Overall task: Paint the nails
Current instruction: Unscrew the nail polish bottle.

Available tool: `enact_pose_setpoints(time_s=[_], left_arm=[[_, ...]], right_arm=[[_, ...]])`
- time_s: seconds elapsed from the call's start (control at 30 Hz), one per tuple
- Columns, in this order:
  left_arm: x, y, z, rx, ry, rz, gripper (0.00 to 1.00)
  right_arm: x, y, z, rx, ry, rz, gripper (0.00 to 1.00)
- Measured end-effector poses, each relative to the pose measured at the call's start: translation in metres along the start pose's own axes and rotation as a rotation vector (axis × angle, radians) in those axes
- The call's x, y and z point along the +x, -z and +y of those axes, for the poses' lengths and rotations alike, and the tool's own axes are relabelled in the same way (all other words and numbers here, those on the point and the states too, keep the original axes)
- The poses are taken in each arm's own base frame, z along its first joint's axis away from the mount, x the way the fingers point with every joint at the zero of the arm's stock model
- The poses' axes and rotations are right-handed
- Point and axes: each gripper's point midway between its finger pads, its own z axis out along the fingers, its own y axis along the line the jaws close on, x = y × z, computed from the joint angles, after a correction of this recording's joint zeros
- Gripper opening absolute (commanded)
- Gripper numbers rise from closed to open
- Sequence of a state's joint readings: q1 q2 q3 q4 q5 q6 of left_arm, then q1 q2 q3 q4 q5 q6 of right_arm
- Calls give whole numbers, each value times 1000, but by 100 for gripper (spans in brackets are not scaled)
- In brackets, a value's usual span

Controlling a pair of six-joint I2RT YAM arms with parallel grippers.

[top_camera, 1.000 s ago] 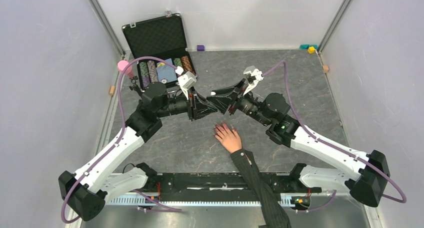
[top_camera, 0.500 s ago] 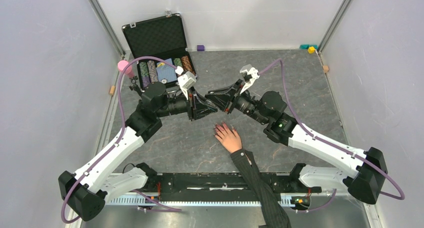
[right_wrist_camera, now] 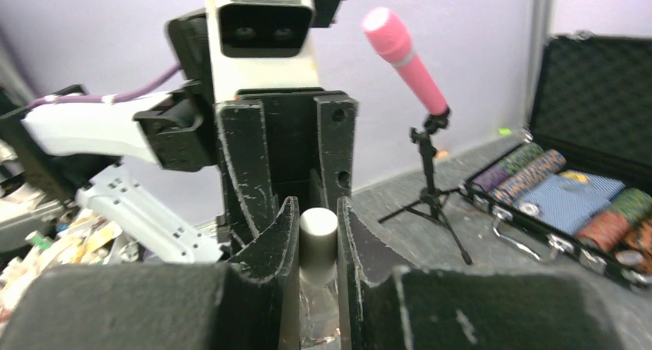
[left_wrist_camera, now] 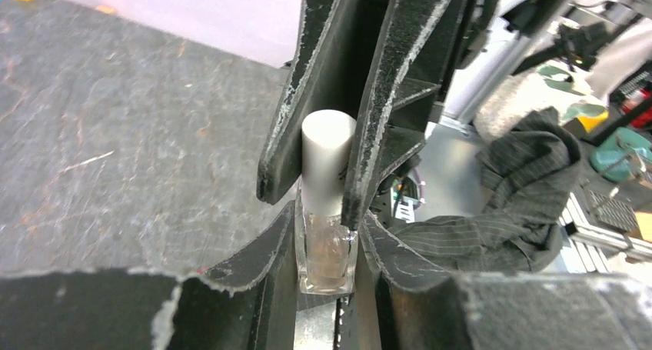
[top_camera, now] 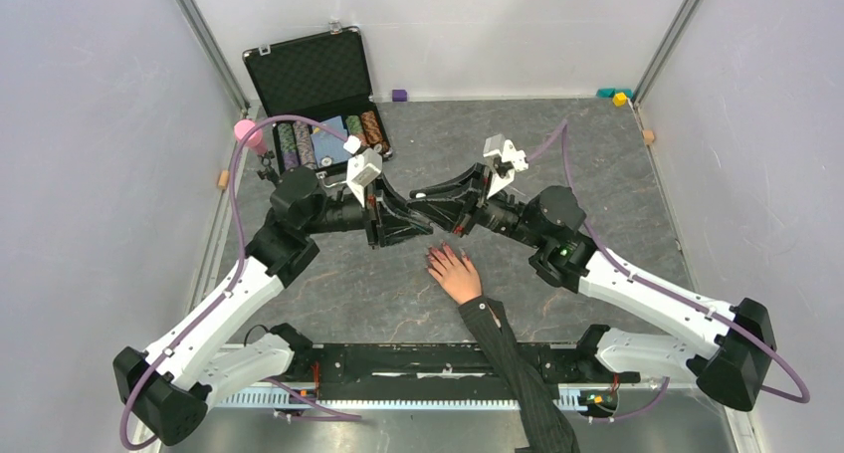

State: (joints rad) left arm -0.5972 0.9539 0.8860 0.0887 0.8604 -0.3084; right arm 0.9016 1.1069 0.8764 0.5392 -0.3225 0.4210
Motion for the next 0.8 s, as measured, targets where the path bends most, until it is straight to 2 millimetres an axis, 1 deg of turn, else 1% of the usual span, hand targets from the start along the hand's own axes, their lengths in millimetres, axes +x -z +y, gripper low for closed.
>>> enact_pose_setpoints(time_s=[0.23, 0.4, 0.6, 0.8], left_arm=[[-6, 5, -32, 160, -41, 0, 2], [-5, 8, -48, 250, -53, 13, 2], [-3, 9, -59, 303, -50, 27, 2], [-2, 10, -60, 309, -46, 31, 2]], right_arm=[[-9, 5, 37, -205, 43, -29, 0], [-10, 11, 56, -319, 73, -35, 0], [-9, 18, 68, -389, 96, -40, 0], [-8, 19, 68, -395, 97, -38, 0]])
